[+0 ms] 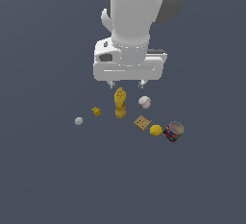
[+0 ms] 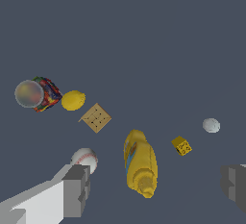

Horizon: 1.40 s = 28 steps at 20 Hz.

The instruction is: Pick up a designated object from a clutter of objects.

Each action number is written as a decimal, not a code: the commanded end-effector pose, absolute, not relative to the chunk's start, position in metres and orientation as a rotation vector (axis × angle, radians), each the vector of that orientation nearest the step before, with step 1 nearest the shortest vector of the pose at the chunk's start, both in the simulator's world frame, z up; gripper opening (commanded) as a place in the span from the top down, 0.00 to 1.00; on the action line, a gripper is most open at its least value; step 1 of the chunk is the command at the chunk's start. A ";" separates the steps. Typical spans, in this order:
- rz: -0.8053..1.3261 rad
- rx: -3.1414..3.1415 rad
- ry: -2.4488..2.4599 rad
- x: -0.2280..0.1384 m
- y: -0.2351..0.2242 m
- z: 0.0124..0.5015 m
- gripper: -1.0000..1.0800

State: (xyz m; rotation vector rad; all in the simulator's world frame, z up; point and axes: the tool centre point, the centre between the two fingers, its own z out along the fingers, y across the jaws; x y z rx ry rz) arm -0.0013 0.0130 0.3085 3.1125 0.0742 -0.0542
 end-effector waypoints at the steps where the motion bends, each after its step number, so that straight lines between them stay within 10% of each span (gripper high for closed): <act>1: -0.055 3.113 0.073 -0.002 0.014 0.307 0.04; 28: -0.011 3.129 -0.141 -0.087 0.105 0.144 0.04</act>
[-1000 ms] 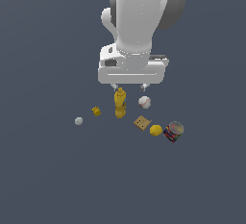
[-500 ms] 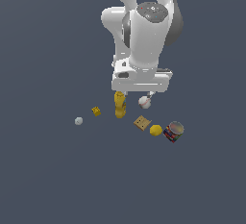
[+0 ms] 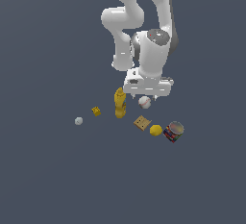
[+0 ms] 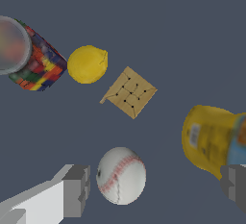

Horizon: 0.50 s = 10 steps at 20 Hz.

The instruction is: Pick up a designated object from a clutter of objects.

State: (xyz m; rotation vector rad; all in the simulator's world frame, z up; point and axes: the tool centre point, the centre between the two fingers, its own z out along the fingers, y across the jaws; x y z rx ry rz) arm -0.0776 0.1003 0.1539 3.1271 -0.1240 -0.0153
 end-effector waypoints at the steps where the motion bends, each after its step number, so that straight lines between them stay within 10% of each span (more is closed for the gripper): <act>1: -0.010 3.129 -0.151 -0.092 0.108 0.138 0.04; 10: -0.002 3.133 -0.211 -0.129 0.123 0.105 0.04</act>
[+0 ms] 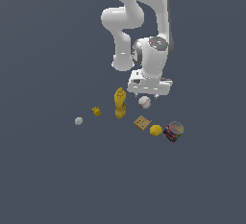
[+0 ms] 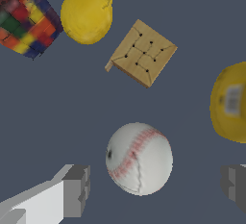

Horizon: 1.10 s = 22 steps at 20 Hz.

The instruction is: Pick up a designated object from a clutter of objects.

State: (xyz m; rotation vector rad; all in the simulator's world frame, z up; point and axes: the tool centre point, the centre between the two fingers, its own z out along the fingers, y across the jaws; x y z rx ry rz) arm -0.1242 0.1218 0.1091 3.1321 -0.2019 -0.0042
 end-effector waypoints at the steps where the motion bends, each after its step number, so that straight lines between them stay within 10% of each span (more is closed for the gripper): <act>1: -0.001 3.133 -0.215 -0.132 0.124 0.103 0.04; 22: -0.001 3.134 -0.225 -0.139 0.126 0.061 0.04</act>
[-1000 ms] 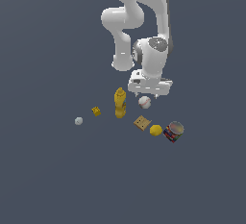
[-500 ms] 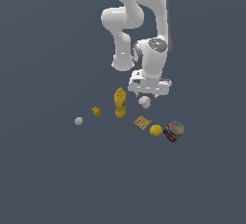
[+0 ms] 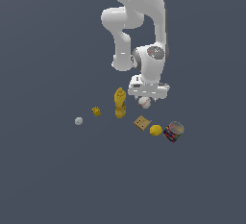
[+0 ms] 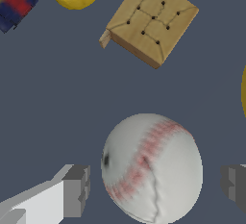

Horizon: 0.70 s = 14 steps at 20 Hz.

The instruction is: Pick up a designated object from a clutter of objects.

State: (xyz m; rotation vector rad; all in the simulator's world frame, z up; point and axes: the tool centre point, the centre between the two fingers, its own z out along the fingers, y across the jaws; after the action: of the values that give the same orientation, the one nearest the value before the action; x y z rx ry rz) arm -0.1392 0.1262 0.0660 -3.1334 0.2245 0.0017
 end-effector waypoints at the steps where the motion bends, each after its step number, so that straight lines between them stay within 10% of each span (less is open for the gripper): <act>1: 0.001 -3.133 0.225 -0.139 0.126 0.058 0.04; 6: 0.001 -3.133 0.225 -0.139 0.126 0.053 0.04; 7: 0.001 -3.133 0.225 -0.139 0.126 0.053 1.00; 14: 0.001 -3.133 0.225 -0.139 0.126 0.053 1.00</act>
State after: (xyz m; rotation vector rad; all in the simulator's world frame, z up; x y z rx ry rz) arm -0.1393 0.1269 0.0538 -3.1329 0.2227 -0.0015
